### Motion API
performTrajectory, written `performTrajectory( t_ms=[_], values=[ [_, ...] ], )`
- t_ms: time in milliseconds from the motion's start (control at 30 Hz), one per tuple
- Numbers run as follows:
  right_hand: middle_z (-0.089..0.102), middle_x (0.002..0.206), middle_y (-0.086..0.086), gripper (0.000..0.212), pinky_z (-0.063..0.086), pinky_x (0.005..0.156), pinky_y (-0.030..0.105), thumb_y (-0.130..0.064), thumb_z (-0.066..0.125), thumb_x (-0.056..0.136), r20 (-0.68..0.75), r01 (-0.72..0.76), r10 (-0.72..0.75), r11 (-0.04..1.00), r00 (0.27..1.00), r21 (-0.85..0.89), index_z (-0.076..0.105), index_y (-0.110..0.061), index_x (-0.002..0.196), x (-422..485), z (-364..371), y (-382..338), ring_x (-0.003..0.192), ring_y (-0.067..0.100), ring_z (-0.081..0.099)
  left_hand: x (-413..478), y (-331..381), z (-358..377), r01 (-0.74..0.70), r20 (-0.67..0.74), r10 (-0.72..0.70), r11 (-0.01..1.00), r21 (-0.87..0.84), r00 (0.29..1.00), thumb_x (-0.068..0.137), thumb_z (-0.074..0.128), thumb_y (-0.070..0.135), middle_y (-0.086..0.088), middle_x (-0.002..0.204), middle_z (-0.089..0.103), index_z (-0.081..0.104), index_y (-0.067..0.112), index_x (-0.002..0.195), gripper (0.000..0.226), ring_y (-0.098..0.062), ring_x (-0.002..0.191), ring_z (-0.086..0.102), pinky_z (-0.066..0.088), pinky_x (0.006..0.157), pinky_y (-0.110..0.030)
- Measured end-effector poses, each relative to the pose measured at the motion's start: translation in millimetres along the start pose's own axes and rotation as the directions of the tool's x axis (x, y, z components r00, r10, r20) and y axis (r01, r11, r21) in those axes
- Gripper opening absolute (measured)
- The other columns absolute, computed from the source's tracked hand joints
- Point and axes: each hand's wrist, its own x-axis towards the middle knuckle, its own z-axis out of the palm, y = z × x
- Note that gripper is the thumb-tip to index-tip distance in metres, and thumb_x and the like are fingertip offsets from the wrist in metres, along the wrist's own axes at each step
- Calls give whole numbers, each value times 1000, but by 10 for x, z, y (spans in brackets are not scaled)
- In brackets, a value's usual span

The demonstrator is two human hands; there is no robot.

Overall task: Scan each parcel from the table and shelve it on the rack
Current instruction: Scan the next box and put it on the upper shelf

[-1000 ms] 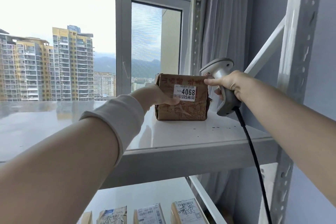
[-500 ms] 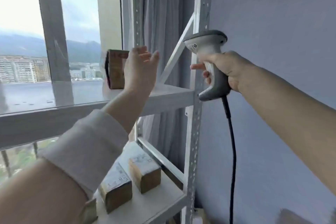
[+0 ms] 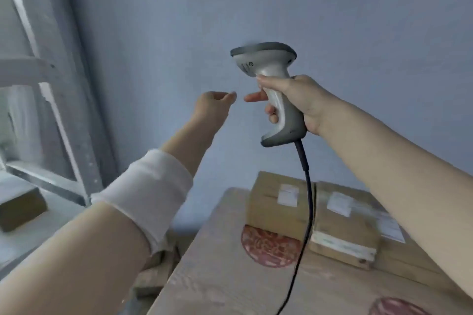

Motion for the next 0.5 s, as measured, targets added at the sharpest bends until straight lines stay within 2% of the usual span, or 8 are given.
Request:
performTrajectory(
  t_ms=[100, 167, 233, 300, 400, 500],
  values=[
    [76, 87, 5, 17, 43, 44, 20, -26, 60, 91, -94, -59, 53, 996, 994, -60, 56, -10, 90, -347, -1019, 222, 42, 11, 47, -205, 36, 1058, 70, 118, -65, 997, -34, 991, 95, 53, 31, -8, 97, 59, 58, 16, 90, 16, -23, 88, 55, 48, 87, -34],
    [76, 87, 5, 18, 43, 44, 20, -26, 60, 91, -185, -117, 100, 989, 978, -85, 54, -9, 93, -613, -1688, 349, 43, 11, 47, -329, 68, 1732, 100, 213, -88, 994, -45, 973, 96, 52, 30, -7, 93, 57, 62, 11, 103, 23, -22, 87, 53, 46, 83, -31],
    [76, 85, 4, 19, 43, 45, 19, -26, 59, 92, -271, -173, 141, 980, 952, -97, 54, -8, 97, -867, -2289, 438, 43, 11, 47, -458, 120, 2332, 119, 299, -100, 992, -48, 949, 96, 52, 29, -7, 94, 57, 58, 7, 117, 31, -22, 88, 53, 46, 84, -32],
    [76, 83, 4, 19, 44, 44, 18, -25, 58, 92, -348, -223, 177, 970, 921, -98, 53, -8, 98, -1093, -2793, 506, 43, 11, 47, -576, 186, 2851, 117, 373, -90, 992, -50, 923, 96, 52, 29, -9, 97, 56, 57, 6, 120, 33, -22, 89, 53, 46, 86, -32],
    [76, 84, 3, 17, 44, 43, 20, -26, 58, 92, -448, -280, 218, 957, 867, -77, 54, -10, 96, -1400, -3394, 614, 42, 11, 47, -741, 264, 3506, 125, 490, -95, 992, -30, 867, 97, 52, 28, -9, 94, 55, 58, 12, 111, 22, -22, 87, 51, 43, 82, -29],
    [76, 86, 3, 15, 44, 44, 20, -28, 58, 92, -528, -326, 256, 944, 810, -43, 55, -13, 95, -1653, -3818, 736, 43, 11, 47, -843, 309, 4004, 133, 589, -103, 991, -9, 801, 96, 52, 29, -2, 78, 50, 53, 15, 95, 14, -22, 86, 48, 41, 81, -28]
  ],
)
